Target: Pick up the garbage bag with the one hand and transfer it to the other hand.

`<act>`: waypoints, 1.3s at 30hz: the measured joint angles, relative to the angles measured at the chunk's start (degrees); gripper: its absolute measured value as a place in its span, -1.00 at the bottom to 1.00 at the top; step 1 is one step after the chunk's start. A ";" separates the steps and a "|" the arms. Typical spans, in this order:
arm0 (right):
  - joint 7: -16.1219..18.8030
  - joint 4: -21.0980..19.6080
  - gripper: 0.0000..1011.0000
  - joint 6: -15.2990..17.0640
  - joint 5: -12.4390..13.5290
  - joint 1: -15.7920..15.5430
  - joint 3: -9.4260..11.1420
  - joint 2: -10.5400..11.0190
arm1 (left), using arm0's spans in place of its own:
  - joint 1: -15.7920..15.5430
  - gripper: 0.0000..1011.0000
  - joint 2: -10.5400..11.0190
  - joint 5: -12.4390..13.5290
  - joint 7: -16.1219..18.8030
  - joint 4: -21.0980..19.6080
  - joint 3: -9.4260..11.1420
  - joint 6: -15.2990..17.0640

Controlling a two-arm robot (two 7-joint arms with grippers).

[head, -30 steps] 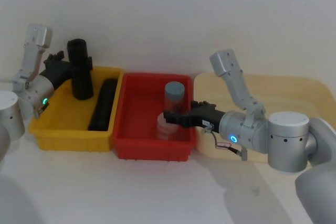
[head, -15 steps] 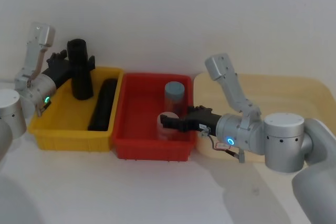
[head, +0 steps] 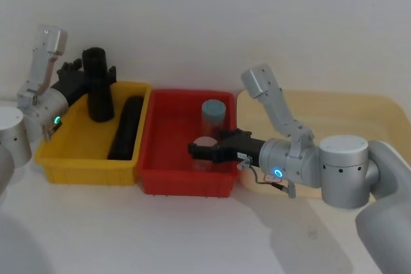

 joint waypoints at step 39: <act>1.61 6.54 0.91 -2.63 -0.46 2.68 -2.48 -0.88 | 0.25 0.96 -0.06 1.21 0.51 -0.25 -1.57 1.01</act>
